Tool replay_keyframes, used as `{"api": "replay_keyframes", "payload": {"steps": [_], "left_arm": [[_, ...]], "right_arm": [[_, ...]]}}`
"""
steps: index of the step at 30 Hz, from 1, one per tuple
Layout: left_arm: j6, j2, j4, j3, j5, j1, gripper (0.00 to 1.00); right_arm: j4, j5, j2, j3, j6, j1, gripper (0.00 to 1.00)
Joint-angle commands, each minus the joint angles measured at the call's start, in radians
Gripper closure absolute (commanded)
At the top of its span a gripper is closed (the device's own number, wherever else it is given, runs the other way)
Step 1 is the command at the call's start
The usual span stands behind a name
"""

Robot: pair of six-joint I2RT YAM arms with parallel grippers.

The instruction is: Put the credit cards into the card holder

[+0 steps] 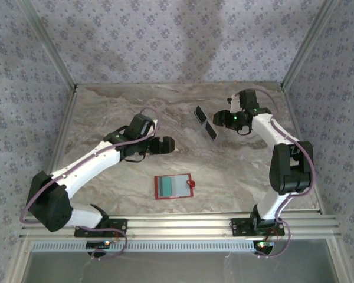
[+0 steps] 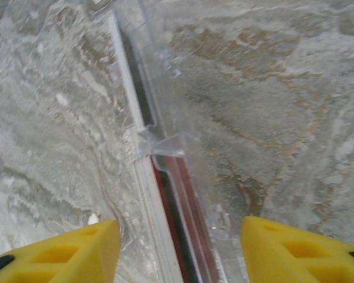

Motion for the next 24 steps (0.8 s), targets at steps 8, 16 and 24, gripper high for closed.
{"api": "replay_keyframes", "payload": {"steps": [8,16,24], "left_arm": [[-0.029,0.065,-0.007,0.059,-0.031,-0.002,0.11],[-0.052,0.18,0.033,0.151,0.018,-0.017,0.14],[-0.082,0.348,0.064,0.271,0.043,-0.039,0.18]], "right_arm": [[0.204,-0.31,0.001,-0.133,0.157,0.036,0.6],[0.285,-0.34,-0.04,-0.186,0.261,0.13,0.56],[0.273,-0.302,-0.108,-0.249,0.259,0.119,0.52]]}}
